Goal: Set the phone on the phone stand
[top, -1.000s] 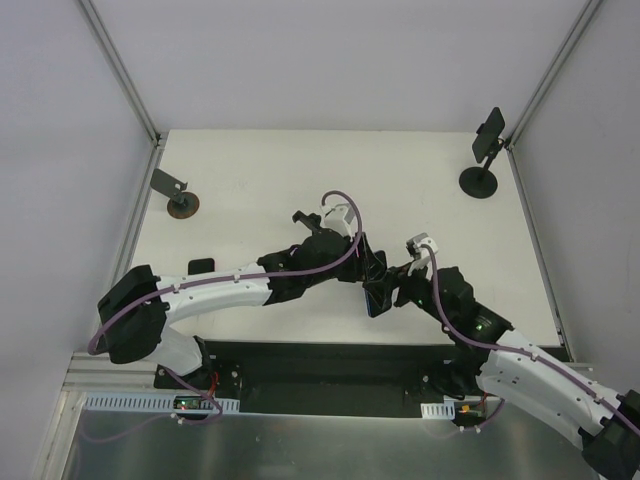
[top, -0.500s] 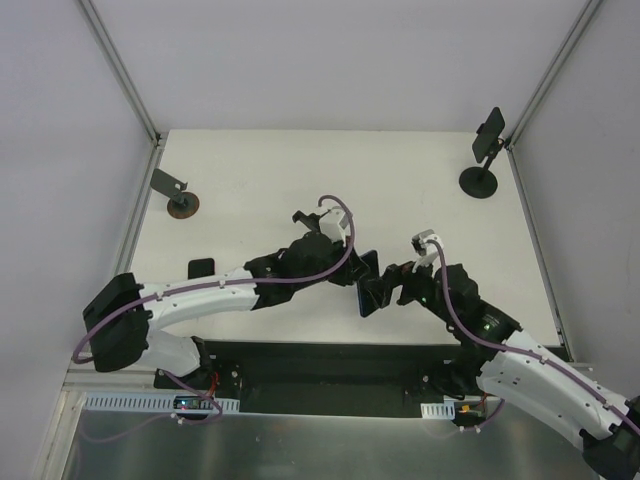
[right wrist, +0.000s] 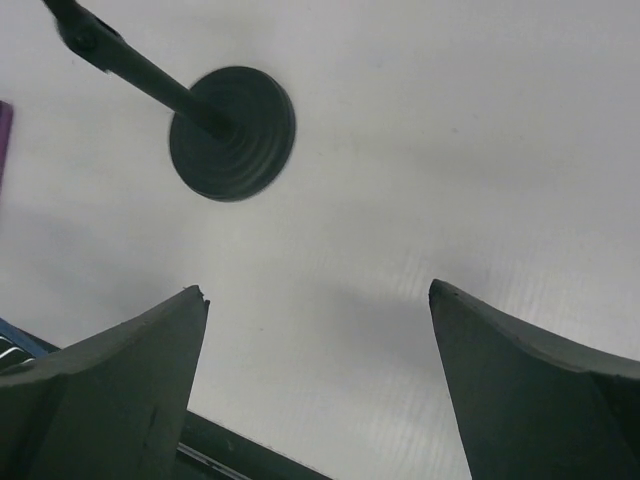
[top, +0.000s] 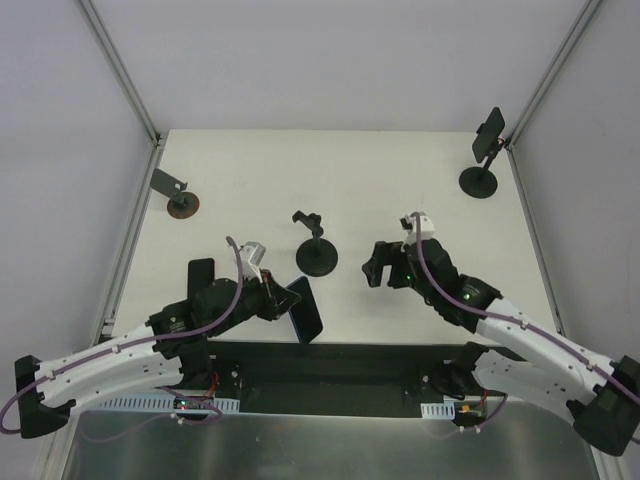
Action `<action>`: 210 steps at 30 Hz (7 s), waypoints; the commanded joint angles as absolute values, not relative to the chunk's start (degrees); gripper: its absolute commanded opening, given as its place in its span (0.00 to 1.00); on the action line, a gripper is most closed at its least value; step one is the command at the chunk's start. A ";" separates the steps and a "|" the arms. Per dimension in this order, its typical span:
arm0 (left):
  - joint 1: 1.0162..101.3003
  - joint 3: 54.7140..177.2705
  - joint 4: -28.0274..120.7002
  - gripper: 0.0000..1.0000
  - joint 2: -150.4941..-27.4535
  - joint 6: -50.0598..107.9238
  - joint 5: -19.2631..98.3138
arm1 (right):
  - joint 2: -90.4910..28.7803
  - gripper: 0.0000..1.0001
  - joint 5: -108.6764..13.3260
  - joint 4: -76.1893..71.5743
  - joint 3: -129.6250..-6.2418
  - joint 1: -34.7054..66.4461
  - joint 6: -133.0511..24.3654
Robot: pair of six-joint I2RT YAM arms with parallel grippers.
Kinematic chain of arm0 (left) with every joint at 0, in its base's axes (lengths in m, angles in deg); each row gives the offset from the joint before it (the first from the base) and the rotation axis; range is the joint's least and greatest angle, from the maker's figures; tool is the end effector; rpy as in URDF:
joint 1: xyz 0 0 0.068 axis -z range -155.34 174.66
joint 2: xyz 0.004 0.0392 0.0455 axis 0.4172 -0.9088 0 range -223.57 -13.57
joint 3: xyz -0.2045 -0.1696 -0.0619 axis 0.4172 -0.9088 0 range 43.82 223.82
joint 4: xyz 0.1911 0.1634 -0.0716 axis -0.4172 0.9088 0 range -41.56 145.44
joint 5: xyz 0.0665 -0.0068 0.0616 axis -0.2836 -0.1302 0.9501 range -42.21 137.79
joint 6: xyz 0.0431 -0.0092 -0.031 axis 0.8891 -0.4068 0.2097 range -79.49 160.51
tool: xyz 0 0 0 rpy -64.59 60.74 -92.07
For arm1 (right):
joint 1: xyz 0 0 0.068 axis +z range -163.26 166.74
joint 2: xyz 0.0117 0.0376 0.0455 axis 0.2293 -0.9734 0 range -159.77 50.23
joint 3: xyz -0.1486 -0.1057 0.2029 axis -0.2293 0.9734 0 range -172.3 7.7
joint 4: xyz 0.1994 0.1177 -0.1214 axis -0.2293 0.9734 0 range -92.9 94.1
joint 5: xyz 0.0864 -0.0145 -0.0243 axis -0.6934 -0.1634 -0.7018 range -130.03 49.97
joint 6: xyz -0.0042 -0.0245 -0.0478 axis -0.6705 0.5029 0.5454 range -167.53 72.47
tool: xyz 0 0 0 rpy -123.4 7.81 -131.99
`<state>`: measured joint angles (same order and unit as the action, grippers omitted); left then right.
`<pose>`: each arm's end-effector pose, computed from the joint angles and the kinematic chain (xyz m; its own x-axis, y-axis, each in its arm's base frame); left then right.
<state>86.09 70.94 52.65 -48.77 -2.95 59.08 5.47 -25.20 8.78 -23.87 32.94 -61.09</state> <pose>0.0834 -0.1386 0.2675 -0.6034 -0.3025 -0.7379 0.4886 0.5910 -0.6418 0.1333 0.1259 0.2563 -0.4088 -0.0988 -0.9072 -0.4536 0.8846 0.1080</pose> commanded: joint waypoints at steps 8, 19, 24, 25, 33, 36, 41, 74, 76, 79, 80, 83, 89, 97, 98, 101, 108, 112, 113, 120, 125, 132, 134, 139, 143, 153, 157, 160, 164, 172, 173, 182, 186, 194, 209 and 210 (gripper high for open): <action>86.01 70.10 68.91 0.00 -29.74 -4.75 65.45 | -23.05 0.78 -6.84 13.33 -55.47 48.70 -71.06; 86.01 69.14 70.50 0.00 -26.40 -7.39 65.01 | -41.70 0.55 7.58 29.43 -74.55 52.57 -84.18; 86.01 68.61 70.50 0.00 -25.78 -8.62 65.01 | -43.46 0.54 10.06 31.37 -76.76 52.75 -83.04; 86.01 68.52 70.50 0.00 -25.78 -8.79 65.19 | -43.73 0.54 10.41 31.46 -77.46 52.75 -82.95; 86.01 69.31 70.50 0.00 -27.10 -9.32 64.49 | -45.93 0.36 11.74 33.66 -81.07 52.14 -81.02; 86.01 69.66 70.50 0.00 -27.80 -9.32 64.14 | -45.75 0.22 9.90 35.24 -81.25 51.69 -80.40; 86.01 70.45 70.41 0.00 -29.74 -9.59 63.35 | -42.86 0.01 5.94 33.14 -78.97 51.61 -70.32; 84.60 74.07 31.32 0.00 -56.82 7.38 40.15 | -14.55 0.01 -24.48 18.37 -49.08 43.43 -39.62; 84.60 70.65 25.72 0.00 -55.50 6.33 37.78 | -14.64 0.01 -24.83 17.67 -48.20 42.91 -39.01; 84.51 68.26 21.73 0.00 -52.86 7.19 34.62 | -14.11 0.01 -25.97 17.49 -46.97 41.86 -37.95; 84.43 68.34 21.81 0.00 -51.98 9.20 34.17 | -13.85 0.01 -27.45 17.05 -46.45 41.42 -37.60; 83.29 70.88 23.99 0.00 -52.76 12.46 33.20 | -13.14 0.01 -29.65 16.69 -46.79 40.01 -36.37; 79.16 75.02 18.75 0.00 -61.53 12.49 19.25 | -11.04 0.01 -34.06 15.20 -43.28 38.86 -33.82; 78.27 72.66 -4.23 0.00 -67.01 12.82 3.60 | -7.52 0.01 -38.45 16.25 -41.78 36.84 -35.40; 78.27 72.30 -6.38 0.00 -66.57 14.04 2.62 | -7.52 0.01 -39.06 16.34 -41.87 36.93 -35.57; 78.27 75.19 -3.44 0.00 -65.52 20.53 -1.86 | -8.39 0.01 -41.33 16.08 -42.31 36.67 -35.49; 77.13 88.35 18.18 0.00 -69.02 39.18 -10.38 | -9.19 0.01 -44.33 16.61 -42.22 35.61 -35.75; 76.34 94.09 23.39 0.00 -75.43 42.88 -16.45 | -8.49 0.01 -48.81 16.52 -41.87 34.47 -35.31; 76.08 94.53 22.70 0.00 -76.23 43.32 -18.64 | -8.40 0.01 -50.65 16.52 -41.87 34.47 -34.88; 69.93 103.31 25.23 0.00 -84.58 41.74 -27.96 | -7.96 0.01 -55.06 17.48 -42.13 33.50 -33.55; 68.78 106.31 27.70 0.00 -89.59 41.39 -27.89 | -7.96 0.01 -54.80 17.40 -42.22 33.32 -33.73; 68.43 105.52 23.74 0.00 -91.79 40.69 -25.43 | -9.45 0.01 -55.59 17.14 -43.10 33.15 -34.43; 68.08 105.79 24.27 0.00 -92.32 40.60 -25.16 | -9.45 0.01 -55.68 17.05 -43.19 33.15 -34.61; 66.58 105.43 24.53 0.00 -94.16 41.30 -25.51 | -8.57 0.01 -56.29 16.26 -42.49 33.06 -35.13; 65.79 105.17 25.23 0.00 -93.73 42.09 -24.73 | -8.49 0.01 -56.64 16.08 -42.48 33.15 -35.40; 65.53 95.70 30.33 0.00 -82.05 46.84 -2.87 | -8.84 0.01 -54.01 13.98 -41.52 33.15 -38.47; 65.70 88.57 29.02 0.00 -71.78 45.36 16.46 | -8.92 0.01 -52.52 12.04 -41.08 33.33 -40.84; 68.33 85.31 28.92 0.00 -67.11 42.90 36.30 | -8.31 0.01 -46.56 10.20 -40.38 34.90 -45.58; 80.36 83.46 26.31 0.00 -66.65 44.81 66.46 | -7.60 0.01 -21.43 9.57 -41.16 43.41 -59.18; 86.44 80.74 12.16 0.00 -76.58 45.70 95.41 | -18.66 0.01 24.98 41.52 -57.31 71.46 -106.25; 86.53 80.65 10.75 0.00 -77.02 45.26 95.25 | -22.25 0.01 27.88 44.01 -59.17 72.43 -107.11; 87.41 79.00 10.82 0.00 -76.33 43.68 88.69 | -18.00 0.02 25.29 33.54 -55.25 76.91 -95.85; 87.41 73.28 11.00 0.00 -70.37 40.87 77.98 | -6.40 0.58 16.49 19.16 -44.17 77.27 -77.19; 87.41 67.47 6.27 0.00 -64.72 34.72 52.91 | 10.49 0.79 -15.26 12.76 -31.52 61.31 -52.74; 87.41 67.73 10.03 0.00 -64.11 32.16 32.94 | 9.19 0.83 -44.08 19.06 -37.64 53.55 -35.31; 87.41 67.56 10.12 0.00 -63.15 31.73 33.46 | 8.75 0.83 -44.08 19.24 -38.26 53.19 -34.96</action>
